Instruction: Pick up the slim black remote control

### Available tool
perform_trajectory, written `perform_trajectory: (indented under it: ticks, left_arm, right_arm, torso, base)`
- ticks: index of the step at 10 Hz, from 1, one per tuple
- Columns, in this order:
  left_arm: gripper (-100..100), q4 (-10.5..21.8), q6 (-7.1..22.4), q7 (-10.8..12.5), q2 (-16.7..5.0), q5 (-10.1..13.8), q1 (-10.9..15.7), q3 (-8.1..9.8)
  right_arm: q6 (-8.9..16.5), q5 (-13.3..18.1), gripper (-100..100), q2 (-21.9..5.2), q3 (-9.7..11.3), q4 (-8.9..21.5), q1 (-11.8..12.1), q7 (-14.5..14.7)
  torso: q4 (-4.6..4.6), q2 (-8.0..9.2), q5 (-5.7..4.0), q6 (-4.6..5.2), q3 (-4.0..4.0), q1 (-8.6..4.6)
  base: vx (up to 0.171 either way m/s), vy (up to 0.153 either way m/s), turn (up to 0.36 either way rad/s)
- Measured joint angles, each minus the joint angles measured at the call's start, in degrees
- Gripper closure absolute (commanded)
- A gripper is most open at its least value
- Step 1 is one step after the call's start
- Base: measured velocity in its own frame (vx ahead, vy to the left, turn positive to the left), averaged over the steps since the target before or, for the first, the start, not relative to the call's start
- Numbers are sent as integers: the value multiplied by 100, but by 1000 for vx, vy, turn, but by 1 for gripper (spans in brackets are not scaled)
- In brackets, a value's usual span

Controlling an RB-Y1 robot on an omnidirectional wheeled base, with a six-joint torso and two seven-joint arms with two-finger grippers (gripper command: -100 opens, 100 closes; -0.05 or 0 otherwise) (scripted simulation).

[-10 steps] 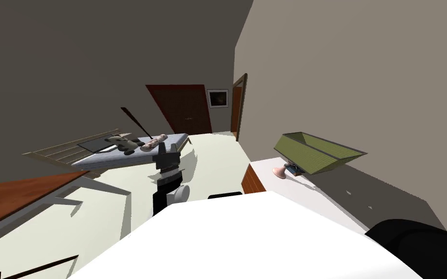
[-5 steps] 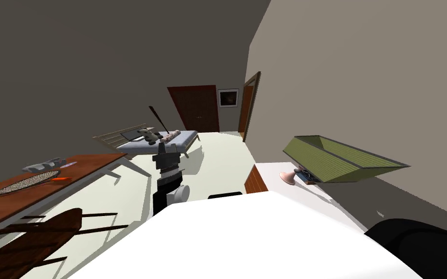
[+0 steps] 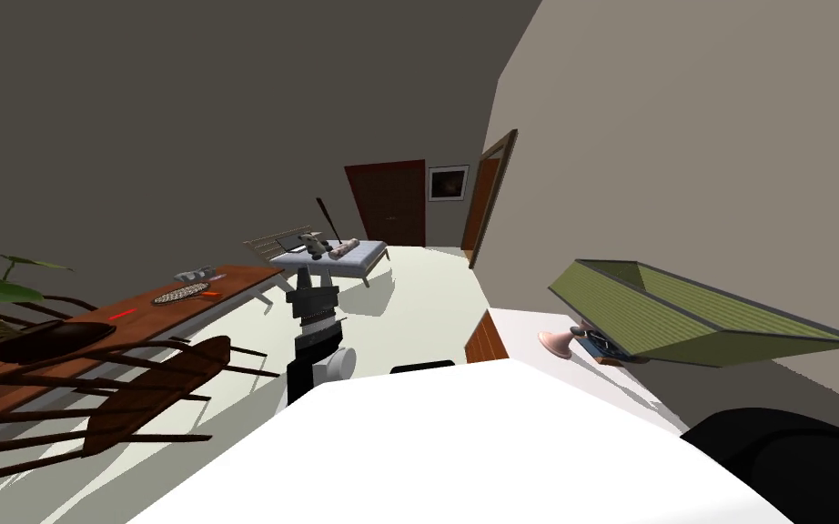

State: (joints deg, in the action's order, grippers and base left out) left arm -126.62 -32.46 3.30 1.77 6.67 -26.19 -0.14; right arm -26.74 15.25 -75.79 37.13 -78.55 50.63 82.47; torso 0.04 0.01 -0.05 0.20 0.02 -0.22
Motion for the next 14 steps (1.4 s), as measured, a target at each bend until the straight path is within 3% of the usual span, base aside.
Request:
perform_trajectory:
  ticks: [1, 2, 3, 4, 7, 8, 12, 13, 14]
  left_arm:
    - [0, 0, 0, 0, 0, 0, 0, 0]
    - [0, 0, 0, 0, 0, 0, 0, 0]
    - [0, 0, 0, 0, 0, 0, -1, 0]
    - [0, 0, 0, 0, 0, 0, -1, 0]
    - [0, 0, 0, 0, 0, 0, -1, 0]
    - [0, 0, 0, 0, 0, 0, -2, 1]
    - [0, 0, 0, 0, 0, 0, -2, 1]
    - [0, 0, 0, 0, 0, 0, -2, 1]
    - [0, 0, 0, 0, 0, 0, -2, 1]
  right_arm:
    - [126, -24, -100, -117, 4, -59, 48, 116]
    - [182, -4, -100, -153, 75, 71, -50, 206]
    - [188, 0, 0, -156, 84, 93, -64, 223]
    - [187, 0, -100, -155, 83, 90, -62, 222]
    - [319, 152, -100, 194, 186, 267, -242, 161]
    - [330, 158, 100, 206, 189, 274, -248, 157]
    - [320, 160, 100, 199, 198, 272, -233, 159]
    - [319, 160, 0, 199, 198, 271, -233, 159]
    - [319, 160, 100, 199, 198, 271, -233, 159]
  torso:
    - [0, 1, 0, 2, 1, 0]
    - [1, 0, -1, 1, 1, 1]
    - [-1, -11, -1, 5, -6, 2]
    - [-4, -22, -1, 4, -12, 2]
    - [-4, -21, -2, 3, -12, -1]
    - [-5, -25, 0, 4, -14, 1]
    - [2, -30, -23, -3, -13, -26]
    - [2, -30, -23, -2, -13, -27]
    - [2, -30, -23, -2, -13, -28]
  base:
    - [-82, 4, 127]
    - [-35, 3, 26]
    - [-6, 0, -6]
    - [-13, -1, 93]
    - [-17, -3, 67]
    - [0, 0, 0]
    - [0, 0, 0]
    - [0, 0, 0]
    - [14, -2, -115]
